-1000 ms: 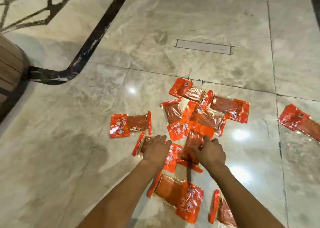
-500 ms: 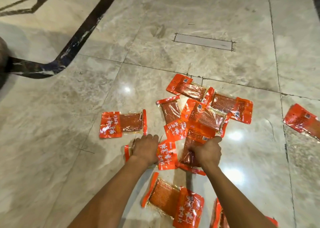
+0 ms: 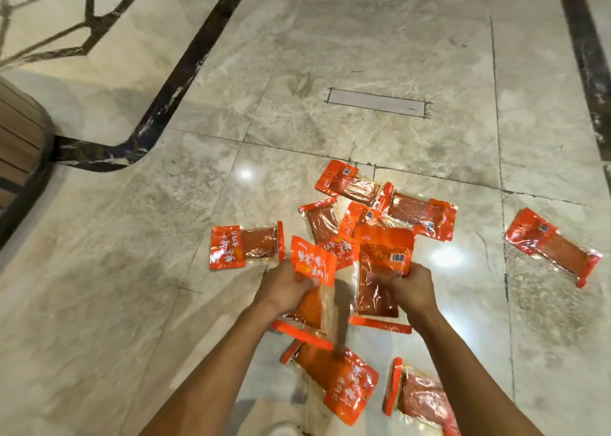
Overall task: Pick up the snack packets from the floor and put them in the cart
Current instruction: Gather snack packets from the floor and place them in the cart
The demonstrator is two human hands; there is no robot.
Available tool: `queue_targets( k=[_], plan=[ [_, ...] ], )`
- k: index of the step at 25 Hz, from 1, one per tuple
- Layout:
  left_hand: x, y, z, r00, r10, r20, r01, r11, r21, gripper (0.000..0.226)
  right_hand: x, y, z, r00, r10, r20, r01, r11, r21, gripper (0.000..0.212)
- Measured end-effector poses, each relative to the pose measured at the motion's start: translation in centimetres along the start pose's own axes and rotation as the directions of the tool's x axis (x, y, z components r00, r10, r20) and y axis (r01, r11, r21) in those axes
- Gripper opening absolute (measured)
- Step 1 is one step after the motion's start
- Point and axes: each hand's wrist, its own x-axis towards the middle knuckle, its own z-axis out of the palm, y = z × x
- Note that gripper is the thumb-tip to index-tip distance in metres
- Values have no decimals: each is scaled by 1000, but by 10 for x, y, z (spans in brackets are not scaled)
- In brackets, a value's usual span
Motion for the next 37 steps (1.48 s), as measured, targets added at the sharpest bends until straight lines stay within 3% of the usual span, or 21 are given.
queue_targets(
  k=[3,7,13,16,18,22,25,30,37],
  plan=[
    [-65,72,-59,995,85,-46,-83,996,42,64,-70,-81,-48,997,-35,71,21,981,191,29],
    [-190,195,-159,977,88,-193,-114,986,-123,61,-197,-207,-131,989,-83,121,48,962,268,26],
    [-430,406,-306,944,210,-253,-266,941,-210,63,-436,-416,-313,988,-153,8,143,943,300,21],
    [-538,483,-355,922,324,-212,-363,915,-177,60,-544,-482,-393,973,-216,-75,229,925,302,39],
    [-593,516,-377,894,391,-217,-428,889,-164,65,-601,-504,-432,957,-257,-131,286,909,303,33],
    [-662,559,-392,841,460,-284,-522,828,-205,63,-682,-509,-476,941,-266,-209,327,872,363,22],
    [-697,576,-374,819,548,-168,-573,775,-267,61,-736,-486,-497,918,-256,-303,364,848,385,30],
    [-741,584,-324,731,679,58,-660,727,-191,65,-823,-432,-515,846,-174,-504,400,832,384,27],
    [-843,542,-253,676,723,141,-699,690,-190,52,-949,-315,-529,727,-18,-686,407,816,410,29]
  ],
)
